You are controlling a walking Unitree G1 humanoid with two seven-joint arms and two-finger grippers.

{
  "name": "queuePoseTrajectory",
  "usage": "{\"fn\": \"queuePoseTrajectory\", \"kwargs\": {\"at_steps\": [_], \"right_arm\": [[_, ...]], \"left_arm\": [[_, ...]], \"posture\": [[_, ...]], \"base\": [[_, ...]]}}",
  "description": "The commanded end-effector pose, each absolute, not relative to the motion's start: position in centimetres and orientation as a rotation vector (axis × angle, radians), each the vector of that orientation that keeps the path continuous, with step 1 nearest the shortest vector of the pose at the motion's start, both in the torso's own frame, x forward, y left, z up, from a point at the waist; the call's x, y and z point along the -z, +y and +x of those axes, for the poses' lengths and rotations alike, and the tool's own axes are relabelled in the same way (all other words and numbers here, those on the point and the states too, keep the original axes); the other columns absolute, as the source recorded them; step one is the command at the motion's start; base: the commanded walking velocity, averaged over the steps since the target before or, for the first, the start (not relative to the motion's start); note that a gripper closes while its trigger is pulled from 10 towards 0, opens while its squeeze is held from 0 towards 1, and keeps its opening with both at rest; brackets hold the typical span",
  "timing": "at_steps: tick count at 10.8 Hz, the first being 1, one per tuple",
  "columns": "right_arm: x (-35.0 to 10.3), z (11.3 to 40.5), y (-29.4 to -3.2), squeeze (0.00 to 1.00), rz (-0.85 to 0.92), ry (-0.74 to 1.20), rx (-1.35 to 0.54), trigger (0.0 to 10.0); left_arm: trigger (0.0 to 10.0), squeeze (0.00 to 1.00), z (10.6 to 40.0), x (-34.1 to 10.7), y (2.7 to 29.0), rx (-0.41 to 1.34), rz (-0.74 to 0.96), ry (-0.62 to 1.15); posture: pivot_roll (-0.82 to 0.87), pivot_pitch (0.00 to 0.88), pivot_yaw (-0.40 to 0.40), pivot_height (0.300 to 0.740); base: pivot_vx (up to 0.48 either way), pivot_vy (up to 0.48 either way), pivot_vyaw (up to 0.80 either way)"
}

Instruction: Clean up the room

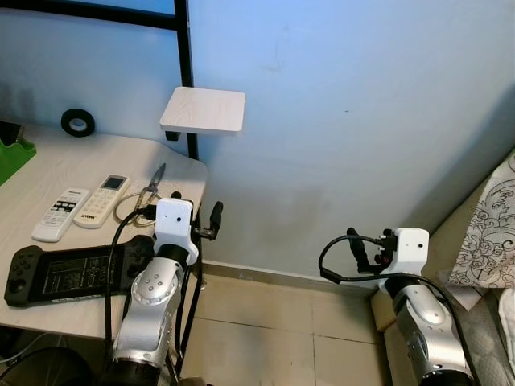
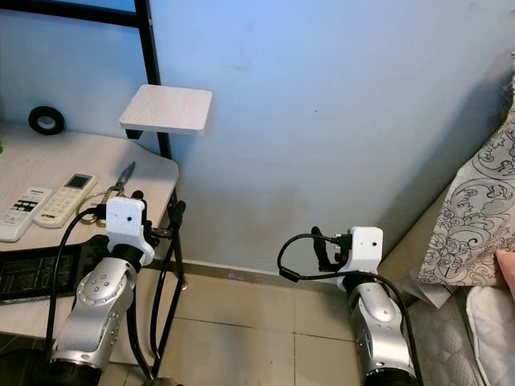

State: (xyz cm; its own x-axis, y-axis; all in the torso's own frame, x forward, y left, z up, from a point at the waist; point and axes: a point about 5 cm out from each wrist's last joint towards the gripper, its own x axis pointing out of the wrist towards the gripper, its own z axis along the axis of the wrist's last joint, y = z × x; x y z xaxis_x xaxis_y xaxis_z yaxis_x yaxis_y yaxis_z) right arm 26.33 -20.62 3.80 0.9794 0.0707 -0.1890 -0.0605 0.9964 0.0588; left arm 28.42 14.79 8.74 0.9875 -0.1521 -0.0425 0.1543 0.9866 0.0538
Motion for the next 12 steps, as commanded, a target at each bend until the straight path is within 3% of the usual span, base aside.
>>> {"fn": "queuePoseTrajectory", "kwargs": {"at_steps": [1,3,5,12], "right_arm": [[-4.0,26.3,-20.9,0.01,0.045,0.186,-0.049,10.0],[-3.9,26.1,-21.1,0.01,0.078,0.178,-0.014,10.0],[-3.5,25.9,-21.4,0.01,0.151,0.177,0.067,10.0],[-2.7,26.0,-19.9,0.01,0.16,0.186,0.071,10.0]], "left_arm": [[10.0,0.0,28.8,-9.1,14.3,0.179,0.071,0.024],[10.0,0.0,29.0,-9.3,14.2,0.198,0.099,0.012],[10.0,0.0,29.5,-9.7,14.4,0.196,0.129,0.008],[10.0,0.0,30.7,-11.0,15.0,0.257,0.199,-0.004]], "posture": [[0.07,0.0,-0.055,0.74],[0.06,0.0,-0.051,0.74],[0.07,0.0,-0.031,0.74],[0.1,0.0,0.031,0.74]], "base": [[0.0,0.0,-0.78],[0.0,0.0,-0.75],[0.0,0.0,0.0],[0.0,0.0,0.0]]}}
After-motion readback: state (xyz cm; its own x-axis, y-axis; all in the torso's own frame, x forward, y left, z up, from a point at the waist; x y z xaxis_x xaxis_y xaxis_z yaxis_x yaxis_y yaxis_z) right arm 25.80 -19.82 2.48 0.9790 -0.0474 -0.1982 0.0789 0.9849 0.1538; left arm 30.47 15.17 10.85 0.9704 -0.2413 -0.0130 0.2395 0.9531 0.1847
